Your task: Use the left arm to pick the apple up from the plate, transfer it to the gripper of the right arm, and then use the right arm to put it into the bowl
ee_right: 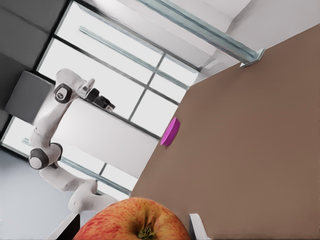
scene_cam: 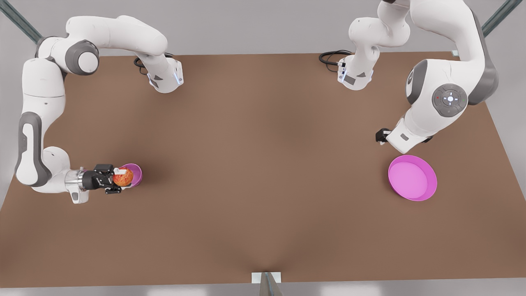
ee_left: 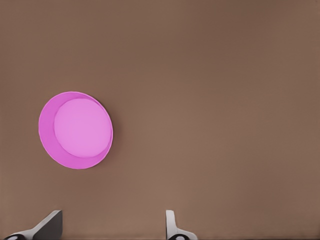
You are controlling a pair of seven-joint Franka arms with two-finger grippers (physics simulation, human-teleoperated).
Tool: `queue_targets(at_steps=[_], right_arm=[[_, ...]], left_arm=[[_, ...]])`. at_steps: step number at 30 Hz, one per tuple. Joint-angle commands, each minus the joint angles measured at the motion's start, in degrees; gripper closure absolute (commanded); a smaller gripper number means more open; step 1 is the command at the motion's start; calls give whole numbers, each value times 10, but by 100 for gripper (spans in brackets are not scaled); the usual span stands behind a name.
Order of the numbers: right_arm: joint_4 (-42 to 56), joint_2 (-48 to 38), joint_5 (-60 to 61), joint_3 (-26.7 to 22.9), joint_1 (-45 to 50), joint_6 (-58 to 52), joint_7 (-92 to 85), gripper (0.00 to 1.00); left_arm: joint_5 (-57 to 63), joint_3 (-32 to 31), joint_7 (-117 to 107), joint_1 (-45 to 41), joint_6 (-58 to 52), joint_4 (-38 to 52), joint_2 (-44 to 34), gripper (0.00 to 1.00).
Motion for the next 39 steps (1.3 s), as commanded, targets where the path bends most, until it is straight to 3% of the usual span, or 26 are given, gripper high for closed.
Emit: queue_targets(at_steps=[1, 12, 25, 28, 30, 36, 39], right_arm=[[1, 0, -19, 0, -4, -14, -20, 32], [-2, 5, -116, 0, -31, -26, -72, 32], [-2, 50, -116, 0, -30, 26, -166, 32], [-2, 48, -119, 0, -34, 25, -164, 21], [-2, 47, -119, 0, -35, 24, -160, 0], [14, 37, -120, 1, -42, 2, -102, 0], [150, 35, -166, 27, -33, -30, 45, 0]], left_arm=[[-6, 0, 84, 0, -12, 0, -1, 0], [-10, 0, 83, 0, -11, 1, 10, 0], [-11, 0, 82, -2, -12, 2, 13, 0], [-11, 0, 82, -1, -12, 2, 13, 0], [-11, 0, 82, -1, -12, 2, 13, 0], [-11, 0, 82, 0, -12, 1, 13, 0], [-11, 0, 81, -1, -12, 2, 13, 0]])
